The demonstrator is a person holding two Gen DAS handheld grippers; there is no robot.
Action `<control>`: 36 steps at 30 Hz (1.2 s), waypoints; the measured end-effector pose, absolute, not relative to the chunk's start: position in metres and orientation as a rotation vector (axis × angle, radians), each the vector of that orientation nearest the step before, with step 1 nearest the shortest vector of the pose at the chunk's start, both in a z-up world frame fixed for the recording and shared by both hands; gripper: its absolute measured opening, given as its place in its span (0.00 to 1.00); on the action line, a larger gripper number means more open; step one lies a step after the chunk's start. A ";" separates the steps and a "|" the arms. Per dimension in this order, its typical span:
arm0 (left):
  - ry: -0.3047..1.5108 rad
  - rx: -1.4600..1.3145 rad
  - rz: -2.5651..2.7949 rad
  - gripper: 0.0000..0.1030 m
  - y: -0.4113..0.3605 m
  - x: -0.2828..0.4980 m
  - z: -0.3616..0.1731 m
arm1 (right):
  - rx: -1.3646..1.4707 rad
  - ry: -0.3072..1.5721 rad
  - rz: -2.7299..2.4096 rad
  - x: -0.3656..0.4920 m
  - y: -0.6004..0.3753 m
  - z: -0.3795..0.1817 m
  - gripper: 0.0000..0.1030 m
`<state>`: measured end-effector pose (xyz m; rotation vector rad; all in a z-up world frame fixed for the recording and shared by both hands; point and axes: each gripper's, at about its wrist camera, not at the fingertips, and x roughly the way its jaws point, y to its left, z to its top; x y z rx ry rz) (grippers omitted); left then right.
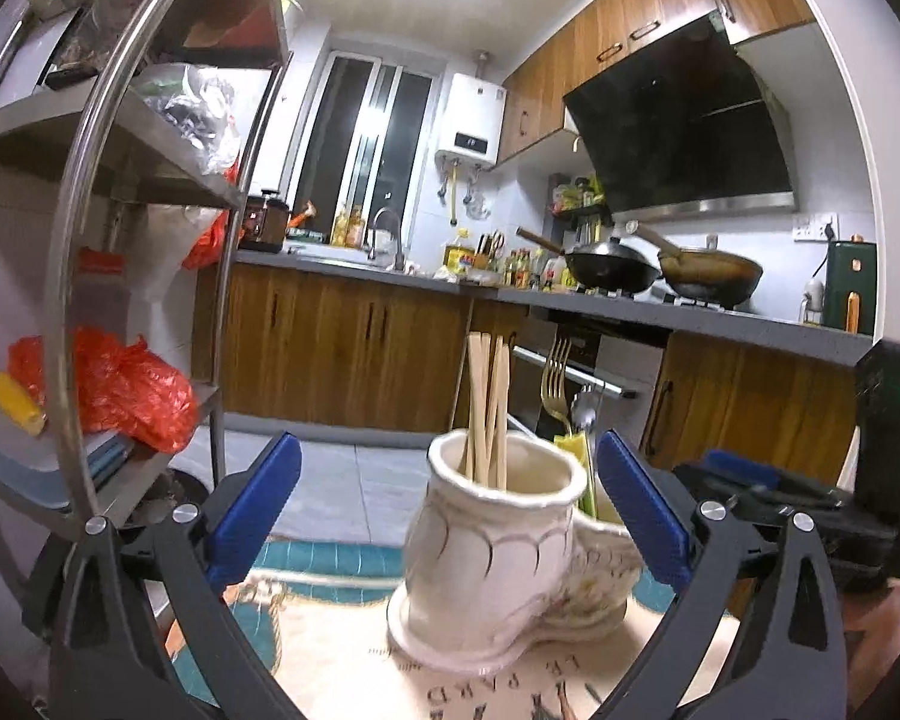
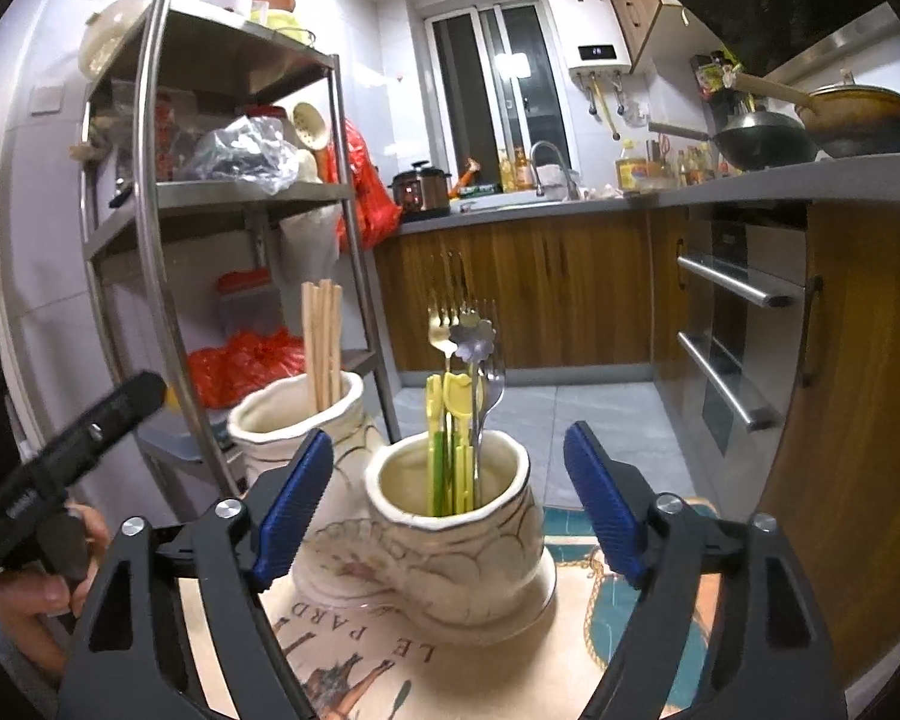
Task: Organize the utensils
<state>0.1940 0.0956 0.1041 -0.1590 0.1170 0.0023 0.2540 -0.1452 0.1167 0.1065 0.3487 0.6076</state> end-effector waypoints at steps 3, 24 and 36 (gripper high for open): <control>0.142 -0.148 0.006 0.95 0.093 0.187 0.100 | 0.115 0.345 0.614 0.245 -0.148 0.118 0.84; 0.193 -0.068 0.086 0.95 0.069 0.163 0.086 | 0.068 0.280 0.564 0.203 -0.155 0.112 0.95; 0.202 -0.055 0.091 0.95 0.061 0.161 0.088 | 0.022 0.274 0.543 0.202 -0.151 0.112 0.95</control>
